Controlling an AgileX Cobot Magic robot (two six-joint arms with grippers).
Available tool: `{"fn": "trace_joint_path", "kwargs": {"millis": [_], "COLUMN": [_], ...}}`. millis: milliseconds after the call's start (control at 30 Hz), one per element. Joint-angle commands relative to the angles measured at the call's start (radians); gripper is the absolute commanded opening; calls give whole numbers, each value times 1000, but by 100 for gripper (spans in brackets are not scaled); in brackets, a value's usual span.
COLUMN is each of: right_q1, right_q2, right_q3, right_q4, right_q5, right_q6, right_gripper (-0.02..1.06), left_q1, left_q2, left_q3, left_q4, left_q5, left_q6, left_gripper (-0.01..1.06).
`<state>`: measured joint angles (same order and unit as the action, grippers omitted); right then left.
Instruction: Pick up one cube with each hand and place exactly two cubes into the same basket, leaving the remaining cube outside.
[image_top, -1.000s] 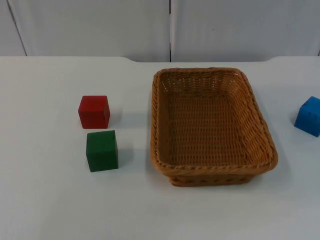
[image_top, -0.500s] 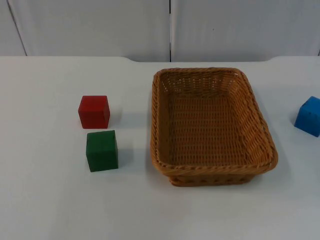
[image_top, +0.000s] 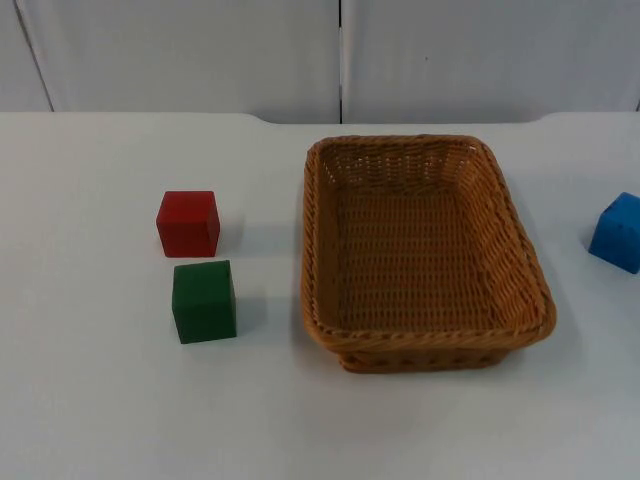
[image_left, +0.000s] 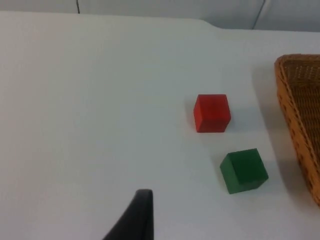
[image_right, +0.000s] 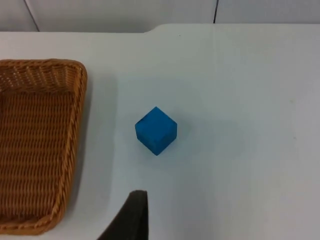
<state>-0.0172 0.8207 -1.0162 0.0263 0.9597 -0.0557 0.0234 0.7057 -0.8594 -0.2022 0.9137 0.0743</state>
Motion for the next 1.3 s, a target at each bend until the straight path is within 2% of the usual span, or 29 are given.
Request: {"fn": "trace_joint_path", "kwargs": {"millis": [0,133,233,367,533,1000,1100,1233,1267], "right_q1": [3,3,3,3,3,3,3,3,3], "right_q2": [65,131,163,233,318,587,636,744,744], "right_q3": [-53,-80,-97,-144,-187,-303,-327,-389,-389], "right_q4": [1,1,1,1,1,8,44,155,155], "right_q5": [-9,-43,-69,-79,-65,-74,-62,-48,-48], "right_q6": [-13,-24,-24,-86,-137,-241,-289,-396,-396], "right_gripper": [98,98,98,98,98,98,96,96,96], "left_q1": [1,1,1,1,1,1,1,0,0], "left_q2": [76,185,229,365,473,759,798,880,880], "left_q3": [-47,-88,-101,-136,-176,-342,-363,-404,-404], "left_q4": [-17,-30,-34,-84,-93,-124,-161,-203,-203], "left_q5": [-4,-7,-10,-35,-60,-58,-58,-66,-66], "left_q6": [23,99,111,164,183,225,263,288,288], "left_gripper": [105,105,105,105,105,105,105,105,105]}}
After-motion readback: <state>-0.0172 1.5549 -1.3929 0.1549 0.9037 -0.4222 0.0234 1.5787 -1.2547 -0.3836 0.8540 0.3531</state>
